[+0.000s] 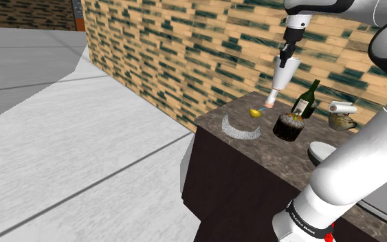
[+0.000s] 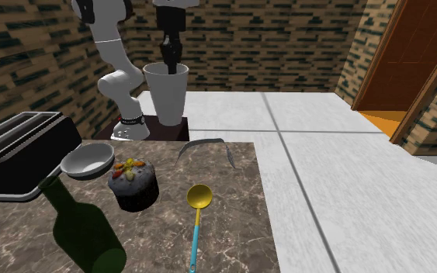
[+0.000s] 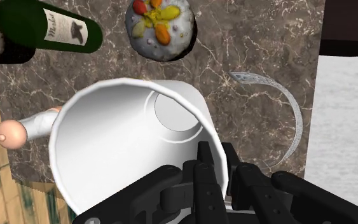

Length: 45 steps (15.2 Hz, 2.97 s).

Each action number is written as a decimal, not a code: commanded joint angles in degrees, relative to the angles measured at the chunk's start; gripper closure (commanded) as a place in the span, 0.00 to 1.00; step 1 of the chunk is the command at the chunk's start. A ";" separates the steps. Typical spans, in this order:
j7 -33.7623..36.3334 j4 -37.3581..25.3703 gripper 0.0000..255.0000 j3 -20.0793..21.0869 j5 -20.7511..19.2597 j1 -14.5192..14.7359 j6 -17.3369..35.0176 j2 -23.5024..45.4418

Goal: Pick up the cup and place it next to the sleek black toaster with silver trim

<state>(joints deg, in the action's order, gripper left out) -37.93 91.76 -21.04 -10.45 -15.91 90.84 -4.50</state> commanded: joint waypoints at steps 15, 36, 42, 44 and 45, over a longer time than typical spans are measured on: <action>-18.91 8.04 1.00 -11.62 -3.89 -8.08 3.82 -8.67; -58.46 -10.34 1.00 -35.24 16.20 -24.09 4.93 13.58; -57.12 -3.73 1.00 -34.78 14.02 -22.63 10.20 11.26; -56.79 -1.74 1.00 -34.71 13.51 -22.25 11.87 10.71; -56.64 -0.77 1.00 -34.68 13.30 -22.10 12.69 10.48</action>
<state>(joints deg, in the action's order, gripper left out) -94.63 90.15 -55.74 2.95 -38.09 102.71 6.10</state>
